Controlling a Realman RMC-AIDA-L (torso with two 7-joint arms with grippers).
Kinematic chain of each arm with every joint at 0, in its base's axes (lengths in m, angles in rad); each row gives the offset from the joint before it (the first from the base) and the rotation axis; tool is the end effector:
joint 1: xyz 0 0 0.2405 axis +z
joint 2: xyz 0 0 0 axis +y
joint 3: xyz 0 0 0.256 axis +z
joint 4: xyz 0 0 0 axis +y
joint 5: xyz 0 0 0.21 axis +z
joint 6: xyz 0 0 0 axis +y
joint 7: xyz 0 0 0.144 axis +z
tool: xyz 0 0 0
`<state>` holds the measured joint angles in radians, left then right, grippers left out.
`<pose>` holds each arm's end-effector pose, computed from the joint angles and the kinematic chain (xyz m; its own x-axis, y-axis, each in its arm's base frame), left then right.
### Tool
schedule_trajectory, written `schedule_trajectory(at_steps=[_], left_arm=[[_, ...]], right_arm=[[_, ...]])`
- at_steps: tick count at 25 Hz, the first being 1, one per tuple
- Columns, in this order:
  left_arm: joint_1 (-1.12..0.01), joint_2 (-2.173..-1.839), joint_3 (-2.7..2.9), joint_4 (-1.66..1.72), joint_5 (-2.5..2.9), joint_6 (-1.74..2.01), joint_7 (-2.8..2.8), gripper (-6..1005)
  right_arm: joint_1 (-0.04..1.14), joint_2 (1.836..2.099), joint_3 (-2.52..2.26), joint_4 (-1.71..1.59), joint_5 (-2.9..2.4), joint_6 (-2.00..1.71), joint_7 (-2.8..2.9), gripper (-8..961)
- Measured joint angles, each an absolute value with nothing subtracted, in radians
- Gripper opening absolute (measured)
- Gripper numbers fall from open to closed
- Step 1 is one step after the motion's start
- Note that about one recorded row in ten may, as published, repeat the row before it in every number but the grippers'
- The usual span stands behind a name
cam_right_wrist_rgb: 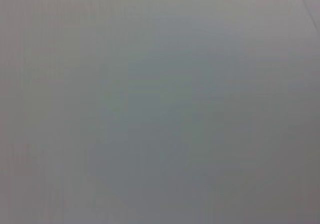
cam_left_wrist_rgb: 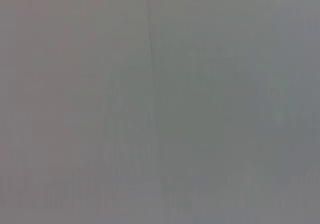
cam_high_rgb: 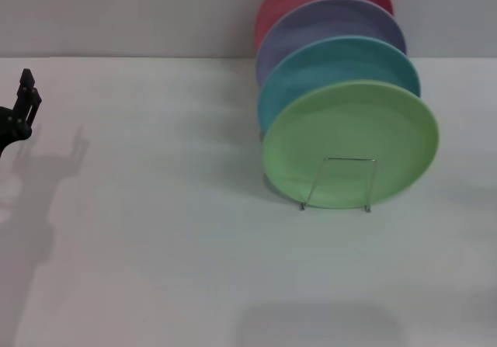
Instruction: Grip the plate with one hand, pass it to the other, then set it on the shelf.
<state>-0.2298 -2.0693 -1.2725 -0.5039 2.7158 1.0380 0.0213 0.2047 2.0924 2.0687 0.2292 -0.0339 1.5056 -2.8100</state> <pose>-0.3202 0.3217 0.0078 0.7665 -0.1249 0.6300 0.6269 -0.0676 -0.7762 0.3788 0.2512 0.0976 0.6319 0.4178 -0.6528 -0.7682 0.2261 -0.5989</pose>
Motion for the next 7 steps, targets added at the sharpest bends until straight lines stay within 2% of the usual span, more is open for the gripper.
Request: schedule_trajectory(at_steps=[7], left_arm=[[-0.242,-2.069,-1.273,-0.471,2.715,1.053,0.018,702]], right_arm=[[0.222,2.092,2.068,0.201,-0.032,1.506,-2.809,824]])
